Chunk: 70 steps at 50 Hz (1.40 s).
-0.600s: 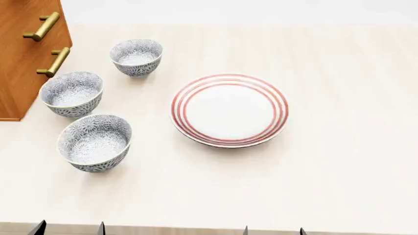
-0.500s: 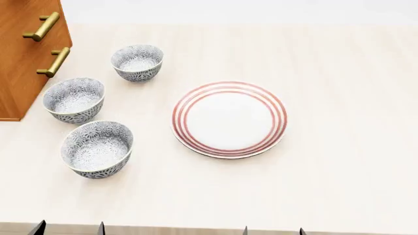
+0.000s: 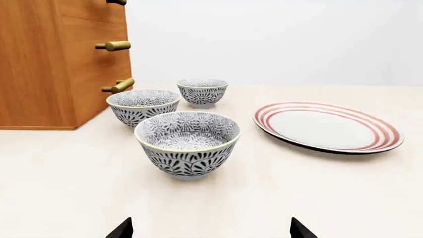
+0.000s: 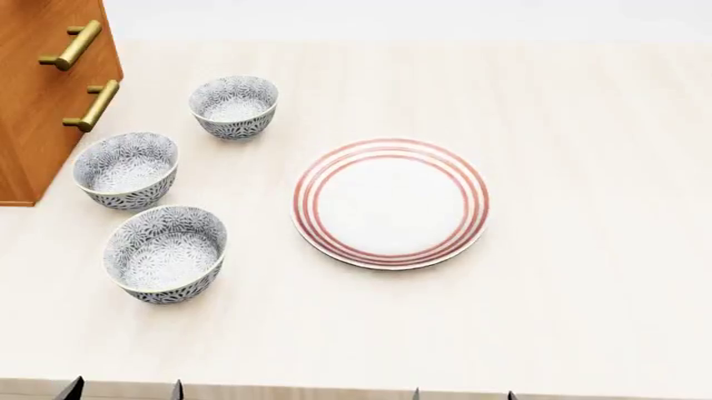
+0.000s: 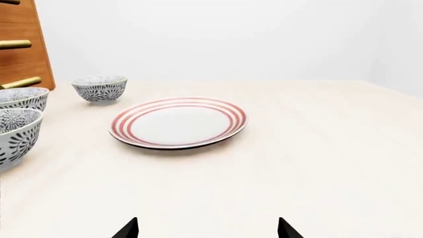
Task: Pick up the bowl and put it in the front on the plate.
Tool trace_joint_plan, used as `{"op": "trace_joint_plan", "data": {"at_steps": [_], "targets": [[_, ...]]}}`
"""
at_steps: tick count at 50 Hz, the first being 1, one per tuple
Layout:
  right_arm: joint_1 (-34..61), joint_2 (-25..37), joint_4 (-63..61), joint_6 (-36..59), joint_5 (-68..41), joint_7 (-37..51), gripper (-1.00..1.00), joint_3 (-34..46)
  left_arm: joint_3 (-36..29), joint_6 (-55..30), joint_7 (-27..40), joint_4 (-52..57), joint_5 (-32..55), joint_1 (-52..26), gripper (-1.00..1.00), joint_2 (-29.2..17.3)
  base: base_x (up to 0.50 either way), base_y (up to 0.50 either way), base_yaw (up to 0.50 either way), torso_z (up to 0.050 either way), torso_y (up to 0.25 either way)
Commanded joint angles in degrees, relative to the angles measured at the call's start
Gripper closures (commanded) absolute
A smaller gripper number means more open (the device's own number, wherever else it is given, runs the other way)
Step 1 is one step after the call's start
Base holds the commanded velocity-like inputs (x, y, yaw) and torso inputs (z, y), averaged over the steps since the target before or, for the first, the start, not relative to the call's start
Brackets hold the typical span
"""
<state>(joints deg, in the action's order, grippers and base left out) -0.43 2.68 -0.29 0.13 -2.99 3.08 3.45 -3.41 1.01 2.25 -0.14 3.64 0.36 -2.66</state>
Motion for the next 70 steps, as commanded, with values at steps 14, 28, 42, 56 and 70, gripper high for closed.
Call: {"op": "trace_joint_plan", "data": {"at_steps": [14, 28, 42, 56, 70], "targets": [[0.1, 0.6, 0.4, -0.1, -0.6, 0.6, -1.0, 0.8, -0.9, -0.2, 0.4, 0.3, 0.9, 0.0, -1.0, -0.6, 0.0, 0.0, 0.0, 0.0, 0.0], [-3.4, 1.3, -4.7, -25.4, -2.6, 1.7, -1.0, 0.5, -2.4, 24.9, 7.1, 7.3, -8.9, 3.4, -1.0, -2.3, 0.0, 0.0, 0.0, 0.0, 0.0], [-4.4, 2.0, -5.7, -34.9, -4.5, 2.2, -1.0, 1.5, -2.3, 33.1, 11.8, 9.7, -13.3, 4.9, -1.0, -3.1, 0.0, 0.0, 0.0, 0.0, 0.0], [-4.7, 3.3, -5.6, -36.2, -5.2, 2.7, -1.0, 3.1, -3.4, 32.5, 12.9, 9.1, -12.9, 4.6, -1.0, -3.9, 0.41, -0.03, 0.0, 0.0, 0.0], [-4.7, 4.3, -5.5, -36.6, -5.1, 3.2, -1.0, 4.3, -4.4, 31.9, 13.8, 9.0, -12.6, 4.6, -1.0, -4.7, 0.5, -0.03, 0.0, 0.0, 0.0]]}}
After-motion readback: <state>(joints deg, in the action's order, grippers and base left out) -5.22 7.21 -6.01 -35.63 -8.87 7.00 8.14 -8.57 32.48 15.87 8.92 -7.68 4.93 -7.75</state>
